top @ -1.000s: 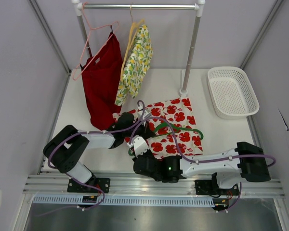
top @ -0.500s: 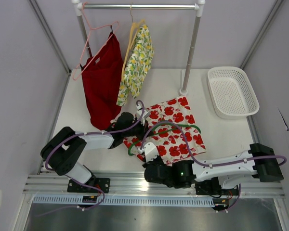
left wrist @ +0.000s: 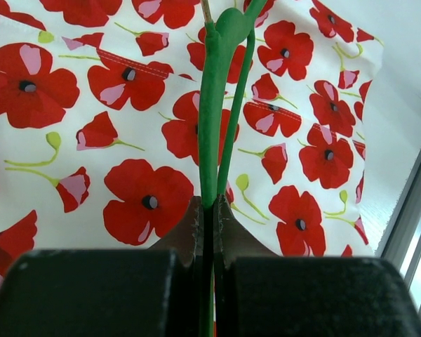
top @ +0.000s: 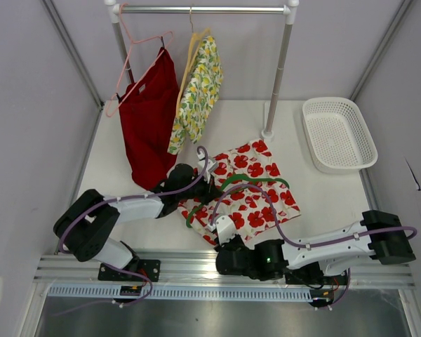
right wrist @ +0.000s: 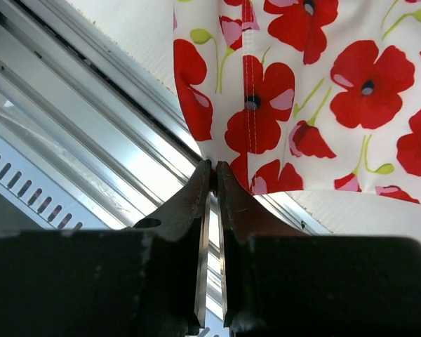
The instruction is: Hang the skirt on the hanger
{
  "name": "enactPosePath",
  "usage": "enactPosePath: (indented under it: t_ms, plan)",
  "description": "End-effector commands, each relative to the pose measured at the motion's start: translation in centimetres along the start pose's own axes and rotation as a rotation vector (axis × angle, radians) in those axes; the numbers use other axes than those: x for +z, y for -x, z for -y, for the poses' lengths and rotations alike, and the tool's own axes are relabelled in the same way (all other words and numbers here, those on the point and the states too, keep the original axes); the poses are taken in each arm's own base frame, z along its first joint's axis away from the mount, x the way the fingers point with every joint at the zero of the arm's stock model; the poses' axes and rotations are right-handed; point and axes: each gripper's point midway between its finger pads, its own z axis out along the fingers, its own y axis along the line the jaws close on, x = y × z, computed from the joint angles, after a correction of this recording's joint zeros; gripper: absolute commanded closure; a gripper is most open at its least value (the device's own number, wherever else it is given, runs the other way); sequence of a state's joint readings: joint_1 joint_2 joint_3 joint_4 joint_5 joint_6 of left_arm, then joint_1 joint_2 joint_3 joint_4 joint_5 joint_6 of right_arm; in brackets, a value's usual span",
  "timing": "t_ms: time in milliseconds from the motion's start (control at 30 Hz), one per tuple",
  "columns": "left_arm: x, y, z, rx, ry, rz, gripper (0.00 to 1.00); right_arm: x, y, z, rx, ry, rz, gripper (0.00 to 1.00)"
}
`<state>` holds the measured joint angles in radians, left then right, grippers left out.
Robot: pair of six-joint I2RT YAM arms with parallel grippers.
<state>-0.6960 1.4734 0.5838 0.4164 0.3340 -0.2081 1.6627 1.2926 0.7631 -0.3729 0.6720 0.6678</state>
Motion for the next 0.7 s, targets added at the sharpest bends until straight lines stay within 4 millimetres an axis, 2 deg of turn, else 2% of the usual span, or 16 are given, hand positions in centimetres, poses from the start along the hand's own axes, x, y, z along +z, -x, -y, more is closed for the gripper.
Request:
enactPosePath:
  t_ms: [0,167,500,533,600,633,667]
  plan:
    - [-0.5,-3.0,-2.1,0.013,0.107,-0.104,1.00,-0.1,-0.4,-0.9,0.021,0.008,0.004,0.91]
    - [-0.7,-3.0,-2.1,0.014,0.123,-0.101,1.00,-0.3,-2.0,-0.8,0.012,0.006,-0.023,0.91]
    - [-0.8,-4.1,-4.0,-0.027,0.231,-0.112,1.00,-1.2,-1.9,-2.2,0.016,0.059,-0.017,0.88]
    - [-0.9,-4.5,-4.0,-0.031,0.228,-0.111,1.00,-1.2,-1.9,-2.3,0.017,0.061,-0.017,0.85]
    - [-0.8,-4.1,-3.7,-0.040,0.221,-0.077,1.00,-1.4,-1.4,-2.4,0.023,0.064,-0.008,0.74]
    - [-1.1,-4.6,-3.6,-0.043,0.214,-0.078,1.00,-1.6,-0.7,-2.6,0.037,0.071,0.003,0.67]
    - [-1.1,-4.4,-3.4,-0.040,0.205,-0.066,1.00,-1.7,-0.3,-2.6,0.047,0.074,0.007,0.51]
